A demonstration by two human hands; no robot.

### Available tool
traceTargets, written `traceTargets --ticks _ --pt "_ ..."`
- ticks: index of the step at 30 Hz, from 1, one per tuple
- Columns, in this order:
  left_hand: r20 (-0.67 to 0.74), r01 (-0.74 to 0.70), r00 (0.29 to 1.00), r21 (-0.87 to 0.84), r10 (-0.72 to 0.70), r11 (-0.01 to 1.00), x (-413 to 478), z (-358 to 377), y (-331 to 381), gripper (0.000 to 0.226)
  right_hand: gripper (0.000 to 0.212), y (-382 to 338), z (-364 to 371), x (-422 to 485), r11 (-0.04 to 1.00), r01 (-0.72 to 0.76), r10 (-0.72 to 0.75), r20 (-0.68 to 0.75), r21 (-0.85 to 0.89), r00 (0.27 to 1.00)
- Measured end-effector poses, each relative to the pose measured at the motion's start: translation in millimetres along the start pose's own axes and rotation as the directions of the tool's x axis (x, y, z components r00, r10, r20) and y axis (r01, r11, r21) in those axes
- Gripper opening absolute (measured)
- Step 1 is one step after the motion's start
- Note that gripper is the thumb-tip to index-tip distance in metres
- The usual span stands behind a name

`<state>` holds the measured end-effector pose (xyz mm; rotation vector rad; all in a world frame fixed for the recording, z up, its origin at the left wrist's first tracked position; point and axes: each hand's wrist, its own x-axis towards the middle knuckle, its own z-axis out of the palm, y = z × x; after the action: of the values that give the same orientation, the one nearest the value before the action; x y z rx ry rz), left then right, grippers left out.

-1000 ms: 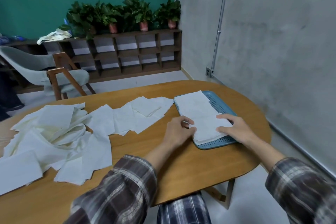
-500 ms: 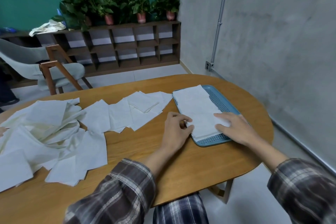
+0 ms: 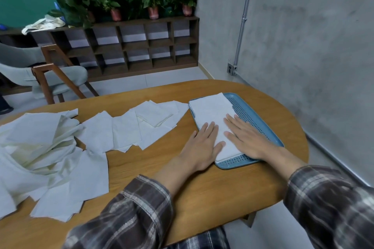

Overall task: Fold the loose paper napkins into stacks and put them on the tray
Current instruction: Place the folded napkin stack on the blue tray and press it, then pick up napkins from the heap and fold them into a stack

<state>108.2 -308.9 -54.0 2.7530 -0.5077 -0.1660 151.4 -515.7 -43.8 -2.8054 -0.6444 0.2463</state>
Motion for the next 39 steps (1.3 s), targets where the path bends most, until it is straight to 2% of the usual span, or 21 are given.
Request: traceTargets --ticks 14,19,21,26,28,39 --pt "0.076 0.014 0.997 0.028 -0.016 1.000 3.5 2.9 -0.7 0.069 0.063 8.0 16.5 7.1 1.000 -0.007 0.008 -0.021 0.017 1.000" --pt "0.086 0.018 0.996 -0.051 -0.014 0.999 1.6 -8.5 0.4 0.071 0.066 3.8 2.4 5.1 0.998 -0.030 0.030 0.003 0.051 1.000" --pt "0.055 0.013 0.998 -0.061 -0.010 0.998 -2.7 -18.5 -1.8 0.073 0.066 -2.2 -7.5 3.5 0.999 -0.022 0.024 -0.046 0.036 0.999" --pt "-0.186 0.009 0.982 0.020 -0.005 1.000 -29.8 -46.9 -15.5 0.059 0.056 -37.6 -26.8 -5.8 0.998 0.051 -0.056 -0.184 -0.033 0.981" --pt "-0.223 0.027 0.975 0.023 -0.021 0.999 -46.1 -56.9 -26.1 0.053 0.050 -56.6 -27.5 -4.8 0.995 0.085 -0.096 -0.211 -0.061 0.973" --pt "-0.318 0.205 0.932 0.068 -0.174 0.976 -155.4 -86.9 -123.3 0.036 0.035 -184.1 9.6 30.0 0.965 0.245 -0.213 -0.271 0.092 0.939"
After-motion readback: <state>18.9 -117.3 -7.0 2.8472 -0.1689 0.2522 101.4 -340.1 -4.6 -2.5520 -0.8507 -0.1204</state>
